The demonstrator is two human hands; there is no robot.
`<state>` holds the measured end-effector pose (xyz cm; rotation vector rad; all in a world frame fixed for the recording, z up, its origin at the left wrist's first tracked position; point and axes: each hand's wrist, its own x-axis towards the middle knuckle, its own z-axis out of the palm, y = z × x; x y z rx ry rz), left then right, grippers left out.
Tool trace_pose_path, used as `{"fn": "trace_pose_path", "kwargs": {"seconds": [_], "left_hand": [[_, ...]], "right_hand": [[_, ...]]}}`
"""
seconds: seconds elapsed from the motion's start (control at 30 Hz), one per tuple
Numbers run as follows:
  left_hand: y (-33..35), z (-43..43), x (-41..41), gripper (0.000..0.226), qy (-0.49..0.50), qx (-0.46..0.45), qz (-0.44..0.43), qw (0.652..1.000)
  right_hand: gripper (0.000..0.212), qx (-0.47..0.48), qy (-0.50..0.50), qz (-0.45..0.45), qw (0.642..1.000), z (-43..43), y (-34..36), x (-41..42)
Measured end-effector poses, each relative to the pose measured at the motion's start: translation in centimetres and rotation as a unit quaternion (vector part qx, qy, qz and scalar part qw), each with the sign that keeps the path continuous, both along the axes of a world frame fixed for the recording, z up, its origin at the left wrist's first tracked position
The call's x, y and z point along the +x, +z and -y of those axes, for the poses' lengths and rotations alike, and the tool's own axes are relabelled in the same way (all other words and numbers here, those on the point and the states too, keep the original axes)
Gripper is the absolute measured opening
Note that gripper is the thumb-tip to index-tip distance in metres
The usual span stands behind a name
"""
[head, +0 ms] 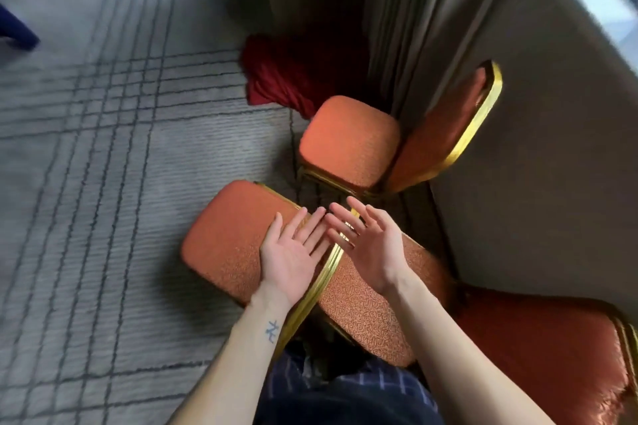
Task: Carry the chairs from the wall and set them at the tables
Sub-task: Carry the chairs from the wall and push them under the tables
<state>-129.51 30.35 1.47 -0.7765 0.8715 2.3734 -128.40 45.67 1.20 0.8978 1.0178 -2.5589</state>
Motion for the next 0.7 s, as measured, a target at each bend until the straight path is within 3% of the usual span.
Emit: {"fn": "trace_pose_path", "kwargs": {"seconds": [0.17,0.23,0.33,0.43,0.5,0.63,0.7], "left_hand": [[-1.2,0.6,2.8,0.056,0.051,-0.052,-0.006,0.997],[-2.0,0.4,3.9,0.051,0.040,-0.105,-0.013,0.994],[-2.9,-0.1,5.3,0.039,0.037,-0.219,-0.039,0.974],[-4.5,0.3,7.1,0.025,0.000,-0.390,-0.072,0.918],[-5.6,0.7,8.2,0.024,-0.075,-0.475,-0.100,0.871],[-6.6,0.8,9.1,0.041,-0.181,-0.521,-0.099,0.828],[-6.4,0.4,9.5,0.051,-0.247,-0.576,-0.132,0.768]], "right_hand": [[0.046,0.030,0.099,-0.023,0.994,-0.3,-1.5,-0.7],[0.040,0.107,0.165,-0.047,0.979,-0.2,-1.9,-0.5],[0.034,0.234,0.270,-0.105,0.928,-0.4,-2.4,-0.3],[0.041,0.363,0.385,-0.167,0.832,-0.5,-2.7,0.0],[0.048,0.433,0.453,-0.204,0.753,-0.5,-3.1,-0.2],[0.057,0.544,0.525,-0.272,0.595,-0.3,-4.3,-0.7],[0.064,0.581,0.539,-0.318,0.520,-0.1,-5.1,-0.8]]}}
